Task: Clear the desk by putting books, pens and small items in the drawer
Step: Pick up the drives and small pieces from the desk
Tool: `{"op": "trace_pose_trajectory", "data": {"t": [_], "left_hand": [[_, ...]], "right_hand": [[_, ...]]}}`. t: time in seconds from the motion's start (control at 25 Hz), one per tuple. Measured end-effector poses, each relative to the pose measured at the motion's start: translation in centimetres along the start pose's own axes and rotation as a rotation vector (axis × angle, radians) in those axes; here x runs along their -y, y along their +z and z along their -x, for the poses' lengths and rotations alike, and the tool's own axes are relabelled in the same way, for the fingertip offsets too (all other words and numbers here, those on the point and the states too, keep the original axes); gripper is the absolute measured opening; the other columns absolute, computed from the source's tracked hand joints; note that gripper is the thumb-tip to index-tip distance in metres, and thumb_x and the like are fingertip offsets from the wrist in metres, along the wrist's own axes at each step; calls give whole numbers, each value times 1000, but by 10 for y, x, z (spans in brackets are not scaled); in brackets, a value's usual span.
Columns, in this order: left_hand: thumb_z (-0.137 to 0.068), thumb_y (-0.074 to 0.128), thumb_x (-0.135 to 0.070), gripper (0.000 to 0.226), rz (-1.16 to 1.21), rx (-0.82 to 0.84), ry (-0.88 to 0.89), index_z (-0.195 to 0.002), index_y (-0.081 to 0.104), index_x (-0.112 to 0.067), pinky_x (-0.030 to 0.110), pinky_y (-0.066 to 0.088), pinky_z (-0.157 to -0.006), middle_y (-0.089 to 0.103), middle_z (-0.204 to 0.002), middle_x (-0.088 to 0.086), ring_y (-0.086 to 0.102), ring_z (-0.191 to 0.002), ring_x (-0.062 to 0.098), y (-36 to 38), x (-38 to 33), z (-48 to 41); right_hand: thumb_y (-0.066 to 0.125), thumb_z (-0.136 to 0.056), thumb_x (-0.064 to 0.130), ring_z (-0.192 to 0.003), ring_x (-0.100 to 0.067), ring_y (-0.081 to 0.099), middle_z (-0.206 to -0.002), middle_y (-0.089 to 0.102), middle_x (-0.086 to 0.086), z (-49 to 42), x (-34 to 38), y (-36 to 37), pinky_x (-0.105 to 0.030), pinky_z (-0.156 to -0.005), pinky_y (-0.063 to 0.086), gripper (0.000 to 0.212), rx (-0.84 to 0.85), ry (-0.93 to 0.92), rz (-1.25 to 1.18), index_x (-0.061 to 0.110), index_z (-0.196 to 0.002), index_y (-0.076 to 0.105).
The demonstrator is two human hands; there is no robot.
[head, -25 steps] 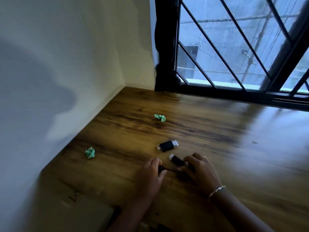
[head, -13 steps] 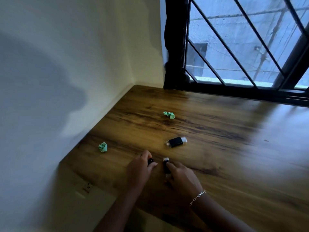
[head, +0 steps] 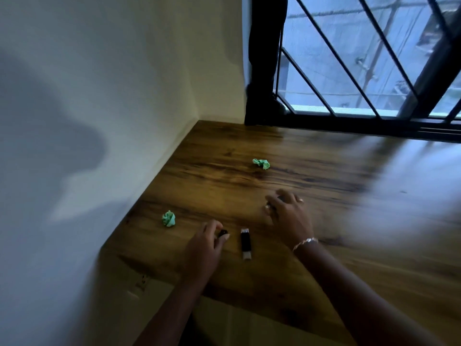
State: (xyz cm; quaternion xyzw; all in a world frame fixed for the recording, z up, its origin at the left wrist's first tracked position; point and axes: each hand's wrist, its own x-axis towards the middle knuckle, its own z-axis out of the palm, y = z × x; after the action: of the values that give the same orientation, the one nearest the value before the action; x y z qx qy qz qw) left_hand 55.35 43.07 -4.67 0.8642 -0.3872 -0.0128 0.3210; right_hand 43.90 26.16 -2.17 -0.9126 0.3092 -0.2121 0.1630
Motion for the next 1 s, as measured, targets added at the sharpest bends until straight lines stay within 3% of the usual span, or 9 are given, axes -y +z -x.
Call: {"op": "trace_pose_trajectory", "data": {"t": [0.08, 0.2, 0.44, 0.6, 0.72, 0.84, 0.92, 1.0], "left_hand": [[-89, 60, -21, 23, 67, -40, 15, -109, 60, -12, 26, 46, -66, 59, -101, 3, 56, -81, 12, 4, 4, 8], [-86, 63, -15, 19, 138, -108, 34, -105, 61, -10, 32, 53, -68, 60, -99, 5, 58, -84, 15, 8, 12, 18], [-86, 63, -12, 19, 177, -132, 75, -104, 60, -10, 27, 51, -70, 61, -101, 5, 58, -88, 14, 8, 18, 21], [-86, 62, -9, 20, 225, -125, 51, -105, 60, -9, 20, 45, -72, 60, -105, 7, 57, -91, 14, 7, 20, 23], [-87, 61, -10, 19, 292, -144, -11, -105, 60, -7, 12, 42, -71, 61, -103, 9, 54, -89, 10, 2, 16, 20], [-91, 56, -21, 13, 445, -206, -49, -100, 60, -12, 31, 53, -70, 61, -90, 0, 57, -79, 10, -18, 0, 13], [-93, 53, -25, 11, 571, -179, -40, -93, 60, -17, 26, 50, -62, 59, -79, -7, 56, -69, 2, -32, -20, 17], [-95, 49, -27, 19, 744, -17, -75, -84, 61, -18, 17, 43, -52, 57, -68, -9, 52, -57, 0, -40, -42, 33]], "right_hand": [[60, -84, 19, -106, -40, 56, -117, 59, -21, -12, -10, 5, -41, -85, 48, 22, 74, -39, 0, 8, -102, 69], [59, -87, 16, -117, -32, 53, -123, 58, -15, -1, -15, 8, -34, -92, 44, 20, 114, -42, -52, 5, -102, 67], [60, -84, 4, -101, -27, 64, -123, 62, -5, 51, -7, 0, -29, -80, 48, 12, 130, -52, -113, 7, -92, 68], [61, -83, 5, -125, -13, 49, -135, 52, 5, 71, -2, 11, -16, -93, 36, 10, 163, -136, -117, 9, -88, 68], [63, -81, 7, -126, -11, 47, -135, 52, 6, 71, 1, 11, -17, -95, 35, 13, 150, -104, -151, 12, -92, 68], [67, -79, 9, -123, -14, 46, -130, 54, 1, 81, 7, 6, -27, -95, 40, 21, 13, -22, -226, 11, -100, 67], [63, -80, 17, -106, -17, 58, -114, 62, -3, 98, 17, 4, -26, -83, 49, 16, -212, -17, -251, 12, -94, 68], [54, -81, 25, -83, -8, 59, -96, 63, 1, 123, 30, 4, -16, -68, 47, 18, -323, 9, -372, 13, -88, 67]]}}
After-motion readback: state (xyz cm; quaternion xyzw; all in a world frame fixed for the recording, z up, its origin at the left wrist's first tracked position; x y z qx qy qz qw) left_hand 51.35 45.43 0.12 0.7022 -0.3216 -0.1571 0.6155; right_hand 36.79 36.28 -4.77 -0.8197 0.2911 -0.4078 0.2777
